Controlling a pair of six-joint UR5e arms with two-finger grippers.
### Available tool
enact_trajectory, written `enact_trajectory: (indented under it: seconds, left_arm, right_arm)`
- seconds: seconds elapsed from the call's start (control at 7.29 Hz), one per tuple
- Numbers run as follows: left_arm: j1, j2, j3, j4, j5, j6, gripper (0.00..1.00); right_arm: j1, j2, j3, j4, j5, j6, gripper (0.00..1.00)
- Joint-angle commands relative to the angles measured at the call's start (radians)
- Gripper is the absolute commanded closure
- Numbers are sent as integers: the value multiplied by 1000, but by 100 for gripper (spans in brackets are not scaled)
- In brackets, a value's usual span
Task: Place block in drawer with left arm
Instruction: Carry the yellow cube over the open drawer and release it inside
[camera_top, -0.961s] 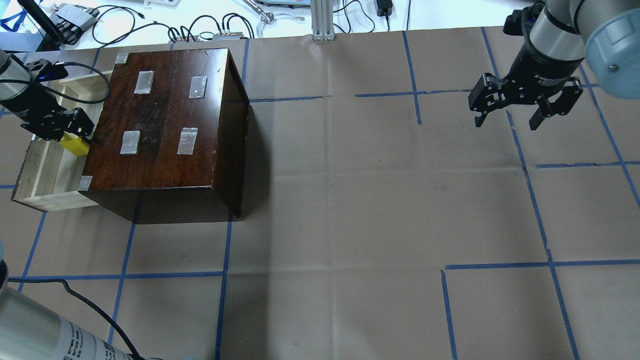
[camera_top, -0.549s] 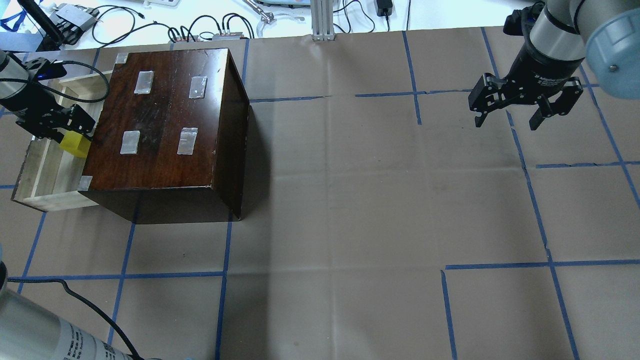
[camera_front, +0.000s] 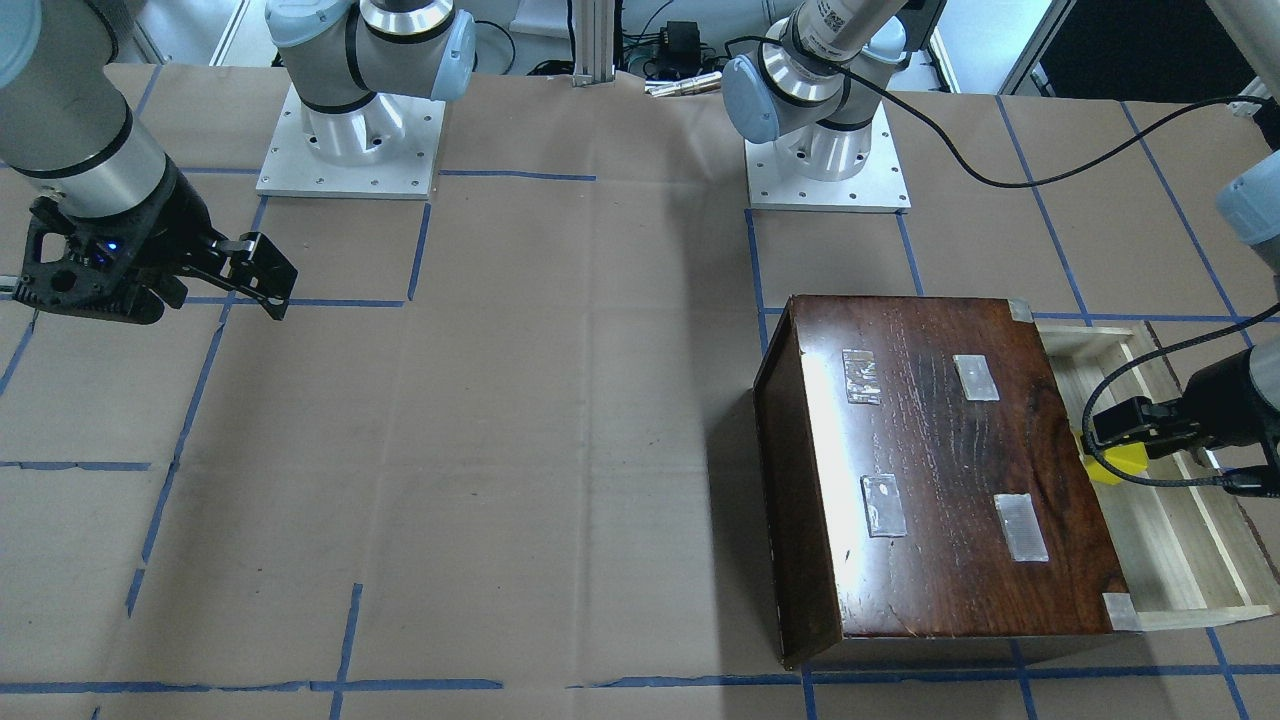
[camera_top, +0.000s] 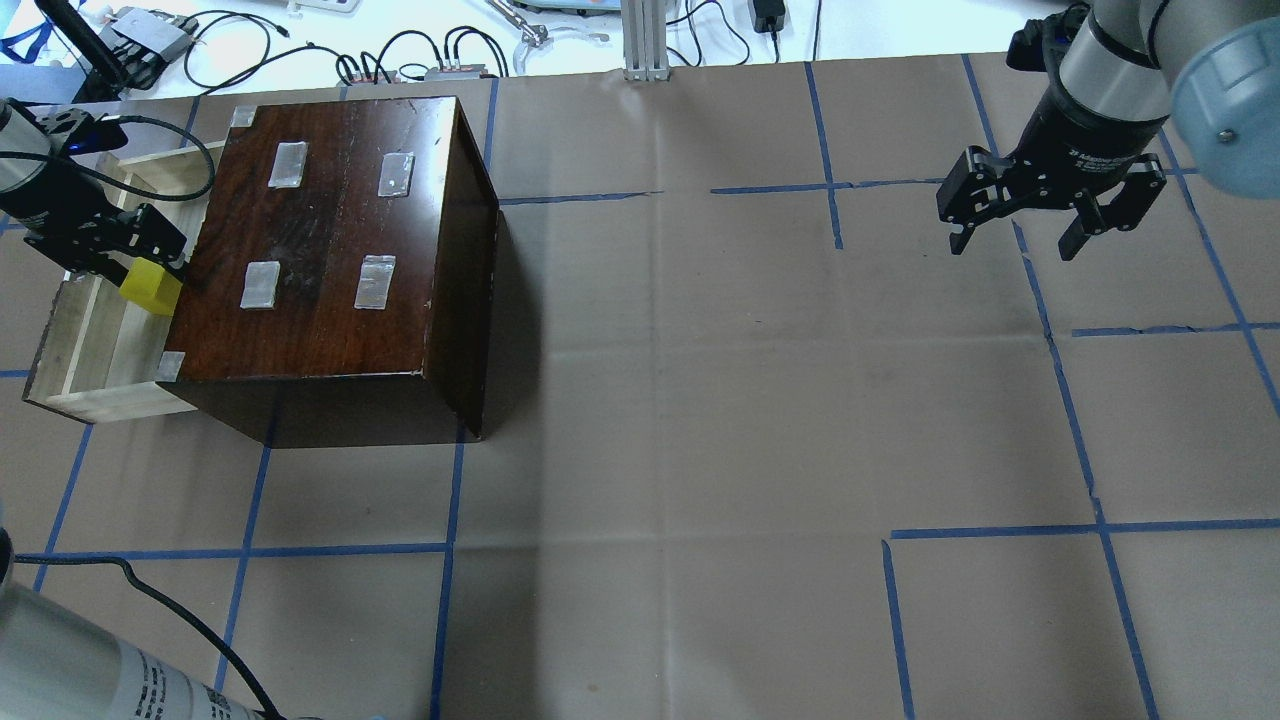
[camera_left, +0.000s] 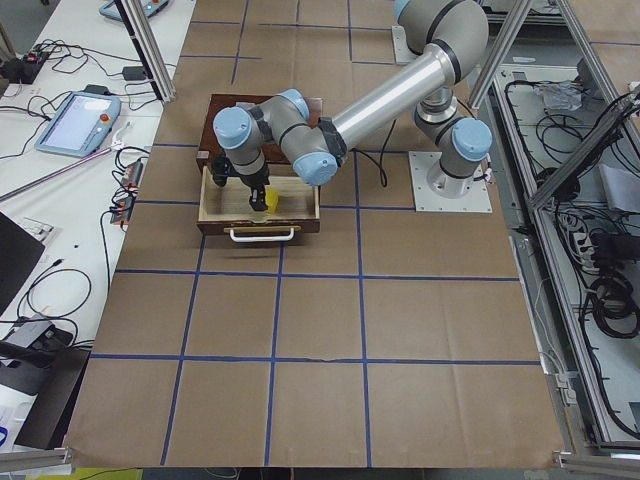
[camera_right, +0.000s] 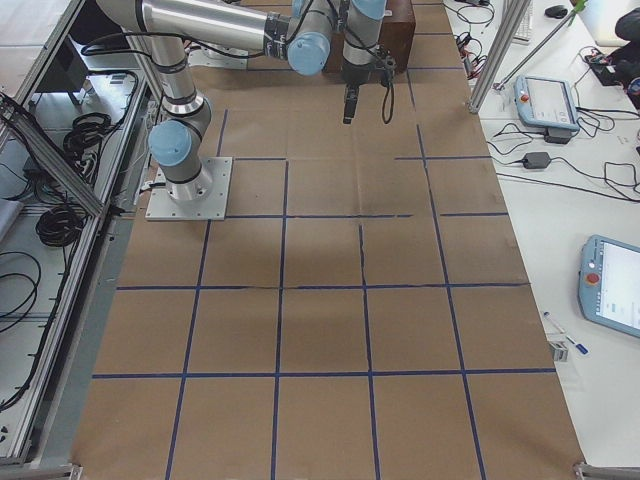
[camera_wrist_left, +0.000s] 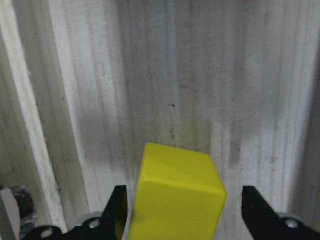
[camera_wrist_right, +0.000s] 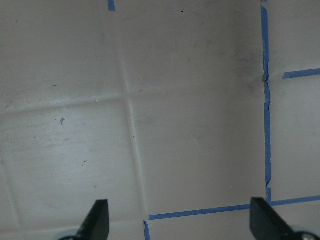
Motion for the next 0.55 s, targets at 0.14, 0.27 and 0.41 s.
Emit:
enact_trajectory:
  seconds: [0.14,0.27,0.41]
  left_arm:
    - [-4,122,-15,-14,11,-4,1]
    - [-27,173,-12,-39,13,-20,1]
    - [-94,213,-4,-118,13,-112,1]
  right_arm:
    - [0,0,0,0,0,0,0]
    - [0,0,0,0,0,-1,0]
    - [0,0,0,0,0,0,0]
